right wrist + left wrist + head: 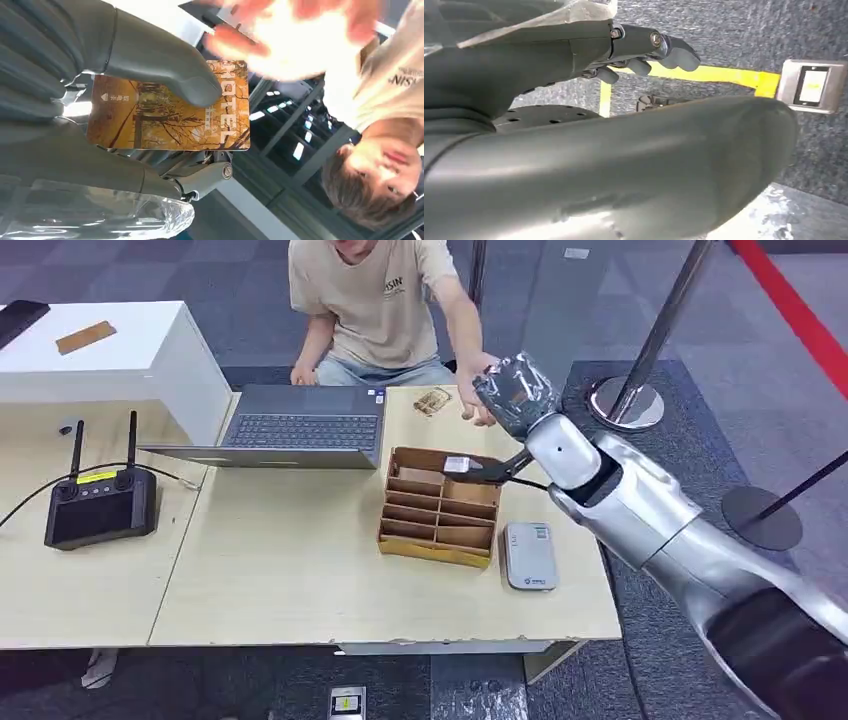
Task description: Pass the card to the sensor for recognition and then transmit it.
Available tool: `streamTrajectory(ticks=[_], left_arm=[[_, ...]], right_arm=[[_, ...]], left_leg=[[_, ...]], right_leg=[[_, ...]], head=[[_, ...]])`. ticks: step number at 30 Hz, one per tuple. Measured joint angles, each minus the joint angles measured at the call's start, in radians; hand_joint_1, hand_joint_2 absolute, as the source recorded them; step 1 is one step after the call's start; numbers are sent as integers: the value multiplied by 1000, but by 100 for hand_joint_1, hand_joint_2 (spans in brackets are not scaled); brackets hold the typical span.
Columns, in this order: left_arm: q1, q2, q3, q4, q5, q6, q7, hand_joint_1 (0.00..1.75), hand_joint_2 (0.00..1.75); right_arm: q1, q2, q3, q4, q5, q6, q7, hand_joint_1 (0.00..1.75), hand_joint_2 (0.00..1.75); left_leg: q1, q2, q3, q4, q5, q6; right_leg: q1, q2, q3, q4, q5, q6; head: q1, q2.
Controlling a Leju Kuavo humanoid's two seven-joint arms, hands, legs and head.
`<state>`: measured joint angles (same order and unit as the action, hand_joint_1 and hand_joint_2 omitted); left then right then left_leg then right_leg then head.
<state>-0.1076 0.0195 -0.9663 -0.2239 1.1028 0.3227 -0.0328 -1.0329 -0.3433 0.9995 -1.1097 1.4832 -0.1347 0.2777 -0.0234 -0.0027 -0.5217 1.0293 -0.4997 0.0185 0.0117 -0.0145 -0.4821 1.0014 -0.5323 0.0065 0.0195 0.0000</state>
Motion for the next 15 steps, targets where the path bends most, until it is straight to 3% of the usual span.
streamTrajectory(ticks=[11, 12, 13, 15], left_arm=[[0, 0, -1, 0, 18, 1, -17, 0, 0], [0, 0, -1, 0, 21, 1, -19, 0, 0], [0, 0, -1, 0, 21, 1, -20, 0, 0], [0, 0, -1, 0, 21, 1, -20, 0, 0]], right_arm=[[5, -4, 1, 0, -2, -8, -18, 175, 175], [7, -3, 1, 0, -2, -9, -18, 124, 175], [10, -3, 1, 0, -2, -10, -19, 0, 175], [14, 1, 4, 2, -2, -9, -20, 0, 175]], left_leg=[[0, 0, 0, 0, 0, 0], [0, 0, 0, 0, 0, 0], [0, 0, 0, 0, 0, 0], [0, 0, 0, 0, 0, 0]], right_leg=[[0, 0, 0, 0, 0, 0], [0, 0, 0, 0, 0, 0], [0, 0, 0, 0, 0, 0], [0, 0, 0, 0, 0, 0]], head=[[0, 0], [0, 0], [0, 0], [0, 0]])
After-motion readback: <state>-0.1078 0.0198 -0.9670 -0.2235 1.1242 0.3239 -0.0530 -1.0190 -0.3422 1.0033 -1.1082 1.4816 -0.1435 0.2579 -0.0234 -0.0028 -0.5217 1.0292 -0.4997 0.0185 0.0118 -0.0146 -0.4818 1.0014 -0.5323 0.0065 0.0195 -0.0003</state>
